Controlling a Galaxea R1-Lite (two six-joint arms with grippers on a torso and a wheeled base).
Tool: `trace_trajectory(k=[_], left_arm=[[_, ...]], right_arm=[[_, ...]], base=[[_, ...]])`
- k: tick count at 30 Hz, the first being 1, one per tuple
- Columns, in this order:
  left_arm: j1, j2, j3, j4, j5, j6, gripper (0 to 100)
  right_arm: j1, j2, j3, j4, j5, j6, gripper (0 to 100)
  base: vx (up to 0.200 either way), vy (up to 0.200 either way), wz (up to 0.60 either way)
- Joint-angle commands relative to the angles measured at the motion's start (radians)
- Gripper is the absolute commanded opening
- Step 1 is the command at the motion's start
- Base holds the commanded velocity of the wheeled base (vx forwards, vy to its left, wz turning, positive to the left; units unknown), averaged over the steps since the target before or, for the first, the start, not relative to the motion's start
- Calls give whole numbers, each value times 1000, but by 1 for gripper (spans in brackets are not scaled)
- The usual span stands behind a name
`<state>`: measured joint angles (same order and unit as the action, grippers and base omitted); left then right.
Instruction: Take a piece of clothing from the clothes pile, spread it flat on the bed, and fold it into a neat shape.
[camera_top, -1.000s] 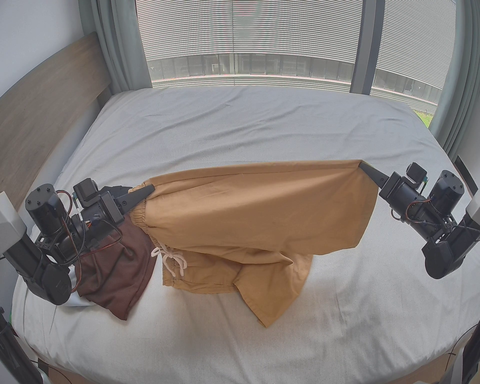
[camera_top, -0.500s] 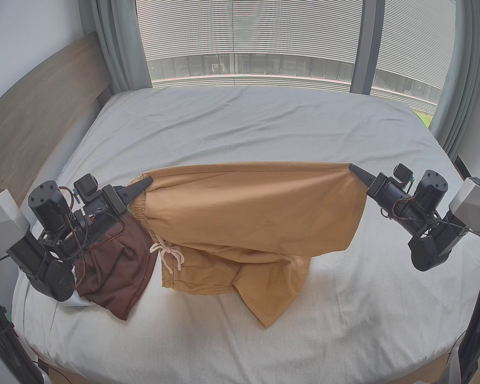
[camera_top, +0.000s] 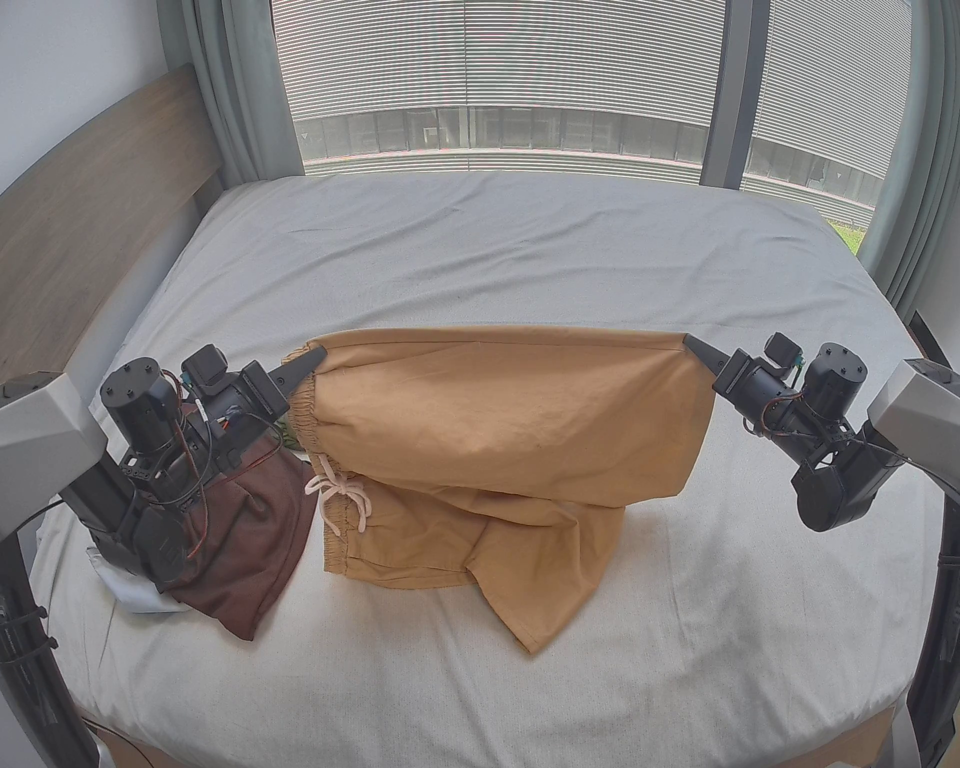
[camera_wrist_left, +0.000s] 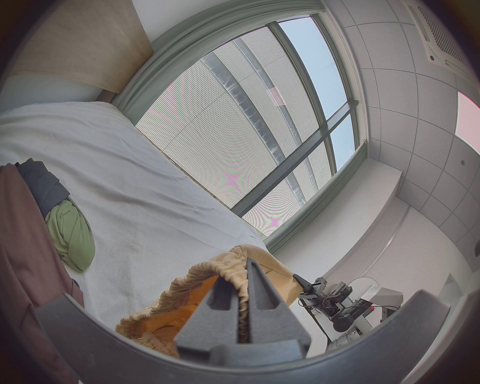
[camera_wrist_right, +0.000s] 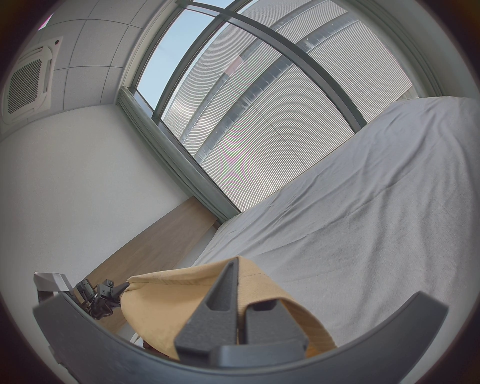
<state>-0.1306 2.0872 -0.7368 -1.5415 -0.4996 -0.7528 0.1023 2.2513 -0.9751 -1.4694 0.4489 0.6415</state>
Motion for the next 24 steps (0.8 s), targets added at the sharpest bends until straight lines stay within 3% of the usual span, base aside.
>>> trace_trajectory(k=[1, 24], left_arm=[[-7, 68, -47, 0, 6, -2, 0], [-7, 257, -311, -2, 118, -8, 0]], right_arm=[[0, 54, -70, 14, 1, 1, 0], [-3, 211, -349, 129, -4, -6, 0]], base=[[0, 0, 0], [0, 0, 0]])
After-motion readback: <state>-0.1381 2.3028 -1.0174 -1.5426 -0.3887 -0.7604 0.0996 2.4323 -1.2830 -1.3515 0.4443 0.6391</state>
